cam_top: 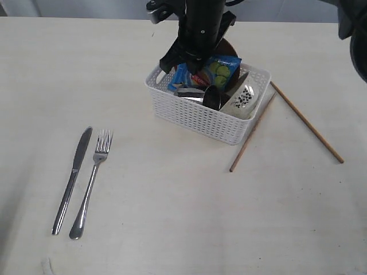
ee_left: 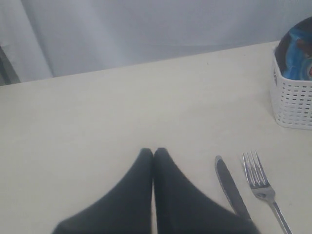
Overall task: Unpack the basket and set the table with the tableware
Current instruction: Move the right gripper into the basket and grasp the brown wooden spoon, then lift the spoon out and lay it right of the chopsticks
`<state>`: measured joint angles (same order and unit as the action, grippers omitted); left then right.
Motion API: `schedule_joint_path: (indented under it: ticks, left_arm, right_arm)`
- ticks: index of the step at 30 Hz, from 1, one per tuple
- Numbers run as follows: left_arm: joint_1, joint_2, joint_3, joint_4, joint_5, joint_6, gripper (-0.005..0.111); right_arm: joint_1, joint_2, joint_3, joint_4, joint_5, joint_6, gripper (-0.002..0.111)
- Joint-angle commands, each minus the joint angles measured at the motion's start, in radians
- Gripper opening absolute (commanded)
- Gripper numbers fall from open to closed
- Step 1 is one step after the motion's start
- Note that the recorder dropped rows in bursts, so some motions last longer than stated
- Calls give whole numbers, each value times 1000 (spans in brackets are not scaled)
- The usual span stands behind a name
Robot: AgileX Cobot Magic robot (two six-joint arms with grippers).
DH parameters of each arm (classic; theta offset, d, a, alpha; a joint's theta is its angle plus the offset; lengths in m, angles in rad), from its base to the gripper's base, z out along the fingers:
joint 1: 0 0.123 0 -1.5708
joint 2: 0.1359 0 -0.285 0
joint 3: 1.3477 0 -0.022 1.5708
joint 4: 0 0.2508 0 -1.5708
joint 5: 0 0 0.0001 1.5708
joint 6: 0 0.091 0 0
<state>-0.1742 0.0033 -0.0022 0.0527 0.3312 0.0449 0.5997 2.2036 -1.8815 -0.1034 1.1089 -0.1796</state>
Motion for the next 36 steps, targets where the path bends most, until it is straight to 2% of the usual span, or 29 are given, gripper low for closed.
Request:
schedule_joint_path:
  ticks: [1, 10, 25, 36]
  left_arm:
    - [2, -3, 2, -1, -6, 0, 0]
    - [2, -3, 2, -1, -6, 0, 0]
    - [2, -3, 2, -1, -6, 0, 0]
    - [2, -3, 2, -1, -6, 0, 0]
  right_arm:
    - [-2, 11, -1, -16, 49, -27, -1]
    - [-2, -5, -1, -21, 49, -27, -1]
    - [-2, -135, -3, -23, -57, -16, -1]
    - [-2, -260, -3, -172, 26, 58, -1]
